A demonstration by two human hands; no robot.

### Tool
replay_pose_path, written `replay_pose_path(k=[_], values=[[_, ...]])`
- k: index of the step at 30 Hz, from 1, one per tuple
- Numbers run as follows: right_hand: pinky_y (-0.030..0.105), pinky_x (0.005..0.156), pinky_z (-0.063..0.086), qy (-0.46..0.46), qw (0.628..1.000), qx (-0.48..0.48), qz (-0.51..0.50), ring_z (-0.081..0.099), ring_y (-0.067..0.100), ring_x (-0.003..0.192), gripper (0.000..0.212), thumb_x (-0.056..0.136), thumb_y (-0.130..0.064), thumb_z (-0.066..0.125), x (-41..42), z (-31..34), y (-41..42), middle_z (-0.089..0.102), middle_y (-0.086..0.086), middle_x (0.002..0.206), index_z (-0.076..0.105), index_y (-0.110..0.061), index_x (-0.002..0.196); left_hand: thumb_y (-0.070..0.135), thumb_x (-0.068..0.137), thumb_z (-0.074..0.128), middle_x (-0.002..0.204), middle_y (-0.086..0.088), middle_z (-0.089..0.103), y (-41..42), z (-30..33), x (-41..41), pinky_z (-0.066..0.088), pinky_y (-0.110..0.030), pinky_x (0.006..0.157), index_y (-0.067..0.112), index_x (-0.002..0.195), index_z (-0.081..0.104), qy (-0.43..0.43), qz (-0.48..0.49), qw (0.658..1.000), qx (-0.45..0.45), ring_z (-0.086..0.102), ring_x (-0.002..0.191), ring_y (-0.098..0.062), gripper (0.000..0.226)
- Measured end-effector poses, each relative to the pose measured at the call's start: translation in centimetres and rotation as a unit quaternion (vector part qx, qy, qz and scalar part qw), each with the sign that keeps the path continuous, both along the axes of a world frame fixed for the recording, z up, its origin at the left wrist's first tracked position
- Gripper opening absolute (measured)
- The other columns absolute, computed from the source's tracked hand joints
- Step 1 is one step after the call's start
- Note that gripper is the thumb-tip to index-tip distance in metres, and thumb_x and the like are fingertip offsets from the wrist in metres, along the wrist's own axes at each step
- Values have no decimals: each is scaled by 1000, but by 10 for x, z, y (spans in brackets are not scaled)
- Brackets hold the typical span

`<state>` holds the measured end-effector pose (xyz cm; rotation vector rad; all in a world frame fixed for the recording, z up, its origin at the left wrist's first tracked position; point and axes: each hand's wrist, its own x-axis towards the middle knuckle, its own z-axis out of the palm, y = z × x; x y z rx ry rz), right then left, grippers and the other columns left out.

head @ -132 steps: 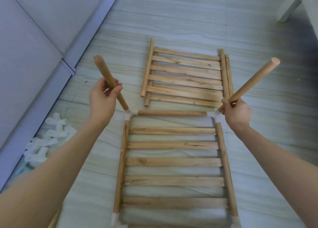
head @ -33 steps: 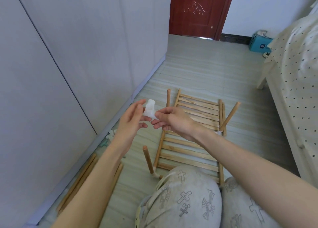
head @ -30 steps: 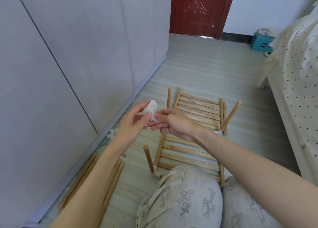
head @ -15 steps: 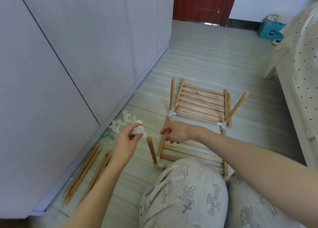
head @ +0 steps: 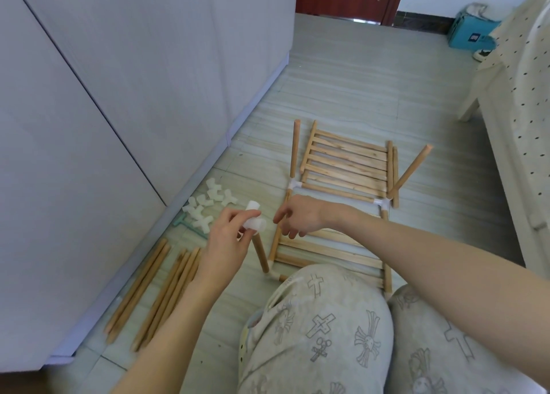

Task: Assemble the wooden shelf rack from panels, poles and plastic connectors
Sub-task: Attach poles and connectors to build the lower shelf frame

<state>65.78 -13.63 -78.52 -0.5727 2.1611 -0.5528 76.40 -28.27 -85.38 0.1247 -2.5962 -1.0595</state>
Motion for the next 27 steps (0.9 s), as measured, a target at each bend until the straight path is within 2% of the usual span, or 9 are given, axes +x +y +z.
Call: replay_pose_path(k=[2,7,10,13,17,19,22,24,27], values=[[18,65,51,-26,999,-29,-27,63,12,78,26,96,-15,46,1,1,1,65,4,90,59,-4,116,5,85,64,100,5,51,3,1,1,41,-8,72,20,116,64,2,5,1000,10,49,81,3,35],[22,70,50,-72,991,-95,-52,66,9,74,20,95,-22,49,6,6,2,68,0,83,62,-9,102,15,88,63,105,7,54,7,-1,2,46,-19,72,26,129,51,-26,36,997,60,54,81,-3,45],[20,65,48,-60,992,-101,-43,65,6,72,15,94,-21,53,10,6,0,68,-1,84,61,-11,102,16,87,64,108,7,55,8,-3,0,46,-14,70,21,132,49,-38,65,990,117,59,84,-2,47],[18,59,44,-19,993,-105,-40,64,7,67,18,93,-20,56,14,5,-4,69,4,86,62,-6,102,12,87,64,108,6,55,10,-4,-2,50,-16,75,19,124,55,-38,70,986,147,59,88,-3,38],[17,56,42,6,996,-91,-22,63,9,69,19,93,-18,55,16,6,-9,71,11,97,63,-3,102,11,86,66,104,9,55,10,-4,-3,45,-3,67,25,112,58,-46,76,970,225,59,91,1,30],[15,55,40,12,997,-74,-6,63,9,72,21,93,-18,55,16,6,-9,71,8,95,63,-3,104,13,84,68,106,5,58,8,-7,-2,46,-6,67,22,108,61,-65,81,966,236,60,93,-2,26],[12,52,39,29,998,-47,13,60,4,67,21,93,-18,55,15,4,-7,69,2,86,65,-4,105,15,84,68,109,2,64,4,-11,0,47,-12,73,18,109,63,-105,73,963,238,61,98,-4,25],[13,53,39,33,999,-39,12,60,3,66,21,93,-17,55,14,2,-6,68,1,85,64,-3,106,14,88,63,108,2,68,1,-12,1,48,-14,79,18,110,65,-123,38,943,307,63,101,-6,22],[15,55,40,26,999,-41,3,62,9,74,20,92,-16,56,13,0,-5,66,1,85,63,-3,106,16,97,48,105,-2,71,-1,-9,2,50,-24,90,15,106,67,-143,27,854,500,64,105,-13,22]])
